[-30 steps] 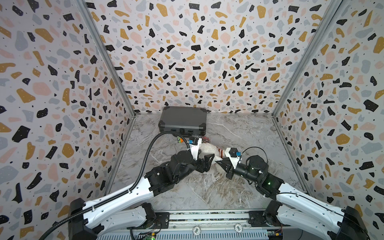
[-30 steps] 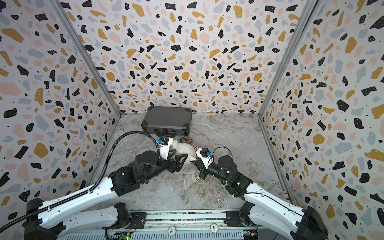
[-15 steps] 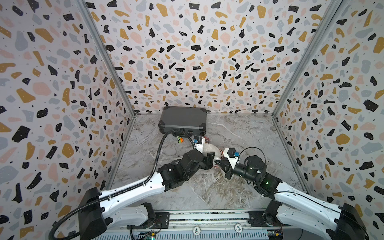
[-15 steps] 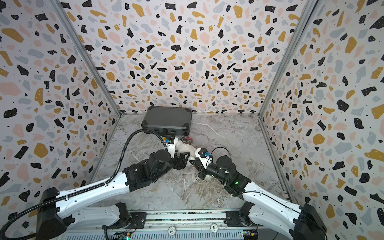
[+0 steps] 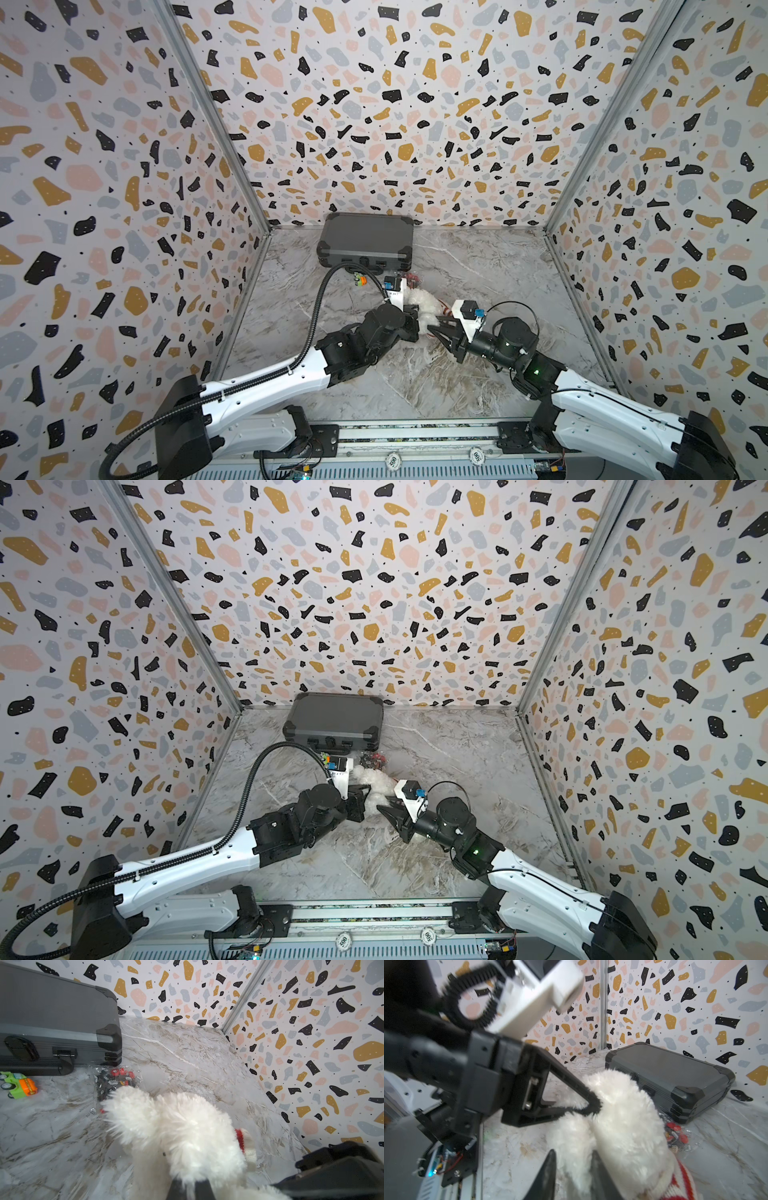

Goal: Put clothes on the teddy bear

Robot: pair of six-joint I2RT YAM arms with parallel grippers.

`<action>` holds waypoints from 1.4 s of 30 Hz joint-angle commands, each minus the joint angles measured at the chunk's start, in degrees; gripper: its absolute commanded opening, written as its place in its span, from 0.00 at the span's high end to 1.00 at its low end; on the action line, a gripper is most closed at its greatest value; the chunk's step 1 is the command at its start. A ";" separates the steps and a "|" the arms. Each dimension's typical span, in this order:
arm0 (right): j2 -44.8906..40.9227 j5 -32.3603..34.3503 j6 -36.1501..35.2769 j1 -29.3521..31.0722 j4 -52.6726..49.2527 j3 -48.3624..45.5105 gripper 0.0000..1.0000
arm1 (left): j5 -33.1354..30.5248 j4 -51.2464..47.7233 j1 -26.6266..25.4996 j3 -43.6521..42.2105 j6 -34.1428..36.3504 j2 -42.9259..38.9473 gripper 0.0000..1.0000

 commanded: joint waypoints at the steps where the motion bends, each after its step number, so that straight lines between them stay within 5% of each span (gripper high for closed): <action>1: -4.61 2.36 1.54 0.22 -3.05 -0.86 0.52 | 3.89 7.10 3.73 -5.53 -3.88 -3.38 1.00; 4: -9.12 6.76 3.38 0.07 -7.12 -2.87 0.44 | 6.62 10.34 6.05 -9.01 -5.69 -6.15 1.00; 8: -9.71 11.38 6.63 -2.24 -13.09 -3.09 0.50 | 9.03 11.90 7.68 -11.45 -6.65 -8.92 1.00; 16: -1.80 5.24 9.54 -8.83 -11.77 -1.37 0.62 | 10.71 12.89 8.20 -13.19 -7.32 -11.27 1.00; 26: 2.51 -0.63 9.44 -8.83 -6.55 -0.43 0.60 | 11.31 13.29 8.21 -13.63 -7.38 -11.17 1.00; 42: 6.51 -1.41 8.30 -3.30 0.13 1.35 0.87 | 12.90 15.61 8.19 -14.76 -7.42 -10.97 1.00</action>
